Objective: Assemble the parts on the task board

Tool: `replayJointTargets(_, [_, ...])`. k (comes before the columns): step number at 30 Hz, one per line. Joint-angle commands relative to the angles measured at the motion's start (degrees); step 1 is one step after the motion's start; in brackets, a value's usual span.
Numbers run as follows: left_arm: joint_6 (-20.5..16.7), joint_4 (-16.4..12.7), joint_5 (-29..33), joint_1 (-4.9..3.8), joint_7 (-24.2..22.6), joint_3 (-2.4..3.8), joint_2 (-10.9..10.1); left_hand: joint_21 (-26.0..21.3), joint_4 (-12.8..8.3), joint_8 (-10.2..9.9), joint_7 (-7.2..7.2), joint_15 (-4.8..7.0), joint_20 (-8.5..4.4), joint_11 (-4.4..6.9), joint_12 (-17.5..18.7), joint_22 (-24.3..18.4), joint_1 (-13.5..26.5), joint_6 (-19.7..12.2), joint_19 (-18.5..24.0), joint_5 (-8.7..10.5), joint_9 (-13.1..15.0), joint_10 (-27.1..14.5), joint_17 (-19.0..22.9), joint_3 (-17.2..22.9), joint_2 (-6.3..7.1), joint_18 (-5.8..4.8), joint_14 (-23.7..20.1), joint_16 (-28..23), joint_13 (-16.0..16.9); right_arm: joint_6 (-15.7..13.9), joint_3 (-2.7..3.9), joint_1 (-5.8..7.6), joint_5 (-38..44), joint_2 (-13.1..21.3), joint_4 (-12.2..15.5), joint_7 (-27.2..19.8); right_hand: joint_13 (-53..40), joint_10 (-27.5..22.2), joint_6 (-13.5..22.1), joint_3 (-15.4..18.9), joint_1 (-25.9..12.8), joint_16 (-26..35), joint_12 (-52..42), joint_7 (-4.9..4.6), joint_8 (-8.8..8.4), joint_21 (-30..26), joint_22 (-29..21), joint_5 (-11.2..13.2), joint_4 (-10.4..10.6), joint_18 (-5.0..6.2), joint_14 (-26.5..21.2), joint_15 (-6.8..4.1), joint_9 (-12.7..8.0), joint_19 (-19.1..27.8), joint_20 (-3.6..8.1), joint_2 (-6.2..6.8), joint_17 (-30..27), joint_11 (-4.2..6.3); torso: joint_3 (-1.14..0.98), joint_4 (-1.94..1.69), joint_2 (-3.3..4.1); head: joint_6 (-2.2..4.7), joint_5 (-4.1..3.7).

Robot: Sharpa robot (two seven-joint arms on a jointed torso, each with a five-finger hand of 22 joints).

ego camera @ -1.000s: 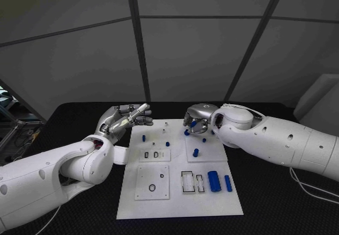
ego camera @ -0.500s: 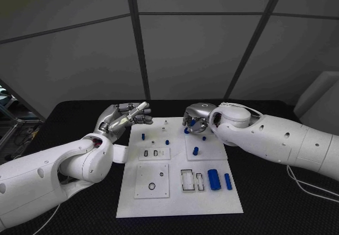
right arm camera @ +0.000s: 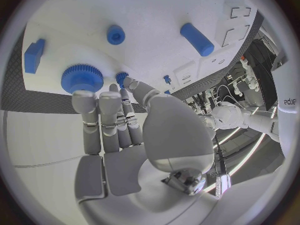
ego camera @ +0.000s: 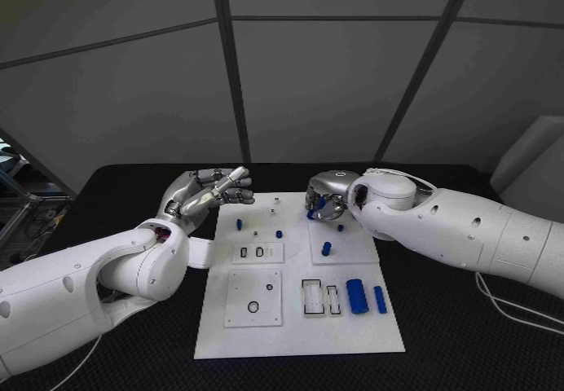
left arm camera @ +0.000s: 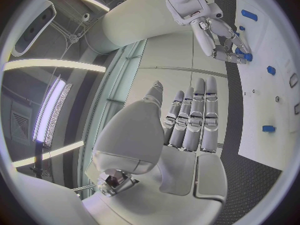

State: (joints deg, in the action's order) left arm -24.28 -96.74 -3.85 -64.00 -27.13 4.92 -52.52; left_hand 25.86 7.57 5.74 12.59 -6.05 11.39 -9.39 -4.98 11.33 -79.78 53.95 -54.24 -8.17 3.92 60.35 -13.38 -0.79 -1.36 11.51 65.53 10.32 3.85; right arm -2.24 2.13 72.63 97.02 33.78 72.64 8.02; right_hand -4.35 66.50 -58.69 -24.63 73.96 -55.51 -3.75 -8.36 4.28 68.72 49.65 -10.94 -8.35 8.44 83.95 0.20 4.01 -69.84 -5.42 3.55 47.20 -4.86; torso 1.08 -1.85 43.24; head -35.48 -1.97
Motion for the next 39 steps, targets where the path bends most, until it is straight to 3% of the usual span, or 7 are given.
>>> replayJointTargets(1, [0.8, -0.1, -0.4, -0.09, -0.1, 0.07, 0.0, 0.2, -0.1, -0.2, 0.20, -0.11, 0.53, -0.07, 0.3, -0.1, 0.3, -0.2, 0.0, 0.04, -0.1, -0.2, -0.1, -0.3, -0.01, -1.19, -0.4, -0.4, -0.1, 1.2, 0.02, 0.08, 0.3, -0.1, -0.2, -0.4, 0.1, 0.4, -0.5, -0.4, -0.1, -0.4, -0.2, 0.05, 0.30, 0.4, 0.4, 0.3, 0.1, -1.06, 1.0, -0.18, 0.1, -0.4, 0.00, 0.42, 0.3, 0.00, 0.02, 0.00, 0.05, -0.09, -0.01])
replayJointTargets(17, [0.8, -0.2, -0.4, -0.10, 0.0, 0.26, -0.1, 0.2, -0.1, -0.3, 0.22, -0.14, 0.56, -0.10, 0.3, -0.1, 0.3, -0.2, 0.0, 0.05, -0.1, -0.2, -0.1, -0.3, -0.08, -1.19, -0.5, -0.5, -0.1, 0.1, 0.00, 0.02, -0.1, -0.8, -1.1, -1.1, -0.1, 2.2, -2.5, -1.6, 0.3, -2.9, -0.4, 0.11, 1.00, 2.6, 3.5, 0.3, 0.9, -1.49, 1.1, -0.41, 0.3, -1.5, 0.07, 0.10, 2.6, 0.29, 0.07, -0.02, 0.20, -0.56, 0.07])
replayJointTargets(26, [0.9, 0.1, -0.4, -0.10, 0.2, 0.31, -0.1, 0.3, -0.1, -0.3, 0.25, -0.17, 0.59, -0.14, 0.4, -0.1, 0.3, -0.3, 0.0, 0.08, 0.0, -0.3, -0.2, -0.3, -0.21, -1.18, -0.5, -0.6, -0.1, -6.4, 0.01, 0.01, -1.8, 0.5, 0.8, -2.8, -0.9, 5.2, -5.3, -2.0, 1.2, -6.1, -1.2, 0.66, 2.25, 5.4, 7.9, -1.0, 1.2, -2.20, 1.5, -1.28, 1.0, -3.6, 0.31, -0.39, 5.7, 1.20, 0.02, 0.07, 0.05, -0.76, 0.34])
replayJointTargets(32, [0.9, 0.2, -0.4, -0.10, 0.2, 0.32, -0.2, 0.2, -0.2, -0.5, 0.31, -0.24, 0.64, -0.20, 0.5, -0.1, 0.3, -0.4, 0.1, 0.16, 0.0, -0.5, -0.2, -0.3, -0.31, -1.20, -0.7, -0.8, -0.1, -10.7, 0.05, 0.06, -3.6, 1.5, 2.8, -2.6, -1.0, 5.4, -5.6, -2.0, 1.6, -6.8, -1.0, 0.76, 2.32, 5.8, 8.4, -1.4, 1.2, -2.29, 1.5, -1.39, 1.2, -3.8, 0.43, -0.40, 6.3, 1.30, 0.19, 0.09, 0.12, -0.37, 0.13])
replayJointTargets(39, [0.9, 0.5, -0.4, -0.10, 0.2, 0.32, -0.3, 0.1, -0.3, -0.7, 0.38, -0.40, 0.77, -0.30, 0.6, -0.2, 0.3, -0.4, 0.4, 0.24, 0.0, -0.6, -0.3, -0.3, -0.40, -1.23, -1.2, -1.4, 0.0, -13.9, 0.07, 0.11, -4.1, -1.4, 0.4, -1.2, -1.0, 5.3, -5.5, -2.0, 1.7, -7.0, -0.8, 0.70, 2.21, 6.0, 8.5, -1.8, 1.2, -2.30, 1.5, -1.37, 1.2, -3.8, 0.46, -0.41, 6.4, 1.24, 0.04, -0.07, 0.34, -0.01, 0.13])
